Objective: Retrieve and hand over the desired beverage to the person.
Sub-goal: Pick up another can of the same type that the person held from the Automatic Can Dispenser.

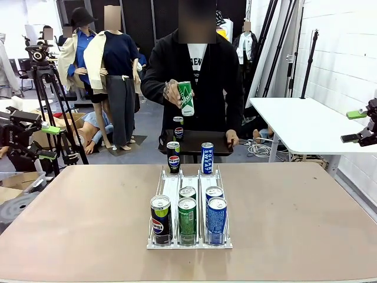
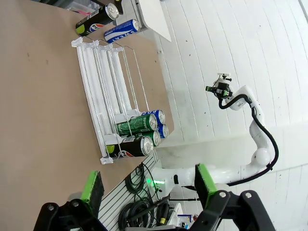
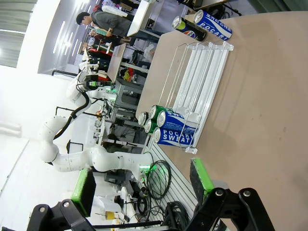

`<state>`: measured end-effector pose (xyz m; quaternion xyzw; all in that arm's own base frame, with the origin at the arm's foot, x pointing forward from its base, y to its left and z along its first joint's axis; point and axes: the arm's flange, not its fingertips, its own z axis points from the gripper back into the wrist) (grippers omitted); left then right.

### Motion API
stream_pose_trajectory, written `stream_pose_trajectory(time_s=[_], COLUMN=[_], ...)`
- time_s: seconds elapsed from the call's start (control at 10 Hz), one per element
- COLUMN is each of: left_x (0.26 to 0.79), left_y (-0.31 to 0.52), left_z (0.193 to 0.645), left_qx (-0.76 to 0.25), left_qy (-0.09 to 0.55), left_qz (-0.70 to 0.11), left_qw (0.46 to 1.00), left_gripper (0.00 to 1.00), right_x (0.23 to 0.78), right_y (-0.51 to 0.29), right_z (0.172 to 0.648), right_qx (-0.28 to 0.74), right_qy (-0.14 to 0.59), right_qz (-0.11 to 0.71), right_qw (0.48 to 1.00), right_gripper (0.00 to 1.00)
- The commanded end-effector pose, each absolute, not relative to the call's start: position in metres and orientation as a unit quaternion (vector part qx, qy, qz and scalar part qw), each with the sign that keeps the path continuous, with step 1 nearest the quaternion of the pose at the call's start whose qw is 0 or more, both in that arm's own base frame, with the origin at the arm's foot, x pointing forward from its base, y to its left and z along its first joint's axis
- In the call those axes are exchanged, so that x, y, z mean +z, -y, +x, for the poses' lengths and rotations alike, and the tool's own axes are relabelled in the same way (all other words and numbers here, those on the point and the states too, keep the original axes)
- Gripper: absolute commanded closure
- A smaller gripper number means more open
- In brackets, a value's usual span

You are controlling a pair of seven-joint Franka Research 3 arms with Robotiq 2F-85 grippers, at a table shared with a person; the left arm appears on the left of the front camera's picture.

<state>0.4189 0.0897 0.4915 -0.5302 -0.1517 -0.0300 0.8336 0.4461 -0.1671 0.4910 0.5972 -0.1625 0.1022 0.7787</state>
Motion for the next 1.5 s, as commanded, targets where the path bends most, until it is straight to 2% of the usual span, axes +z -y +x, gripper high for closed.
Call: stream_pose_trajectory(time_s=[0.0, 1.4], left_x=[0.4919, 0.4919], left_y=[-0.0898, -0.0898], left_z=[0.4183, 0.4183], left_qx=[-0.03, -0.03], left_qy=[0.152, 0.152], left_qz=[-0.531, -0.531], left_qw=[0.833, 0.833], left_gripper=[0.0, 0.0], right_x=[0.4918, 0.4918], right_y=[0.1655, 0.1655], right_z=[0.4464, 0.4464], right_qx=[0.099, 0.099], right_qy=[0.158, 0.158], right_qz=[0.598, 0.598], right_qw=[0.779, 0.779], right_gripper=[0.0, 0.0])
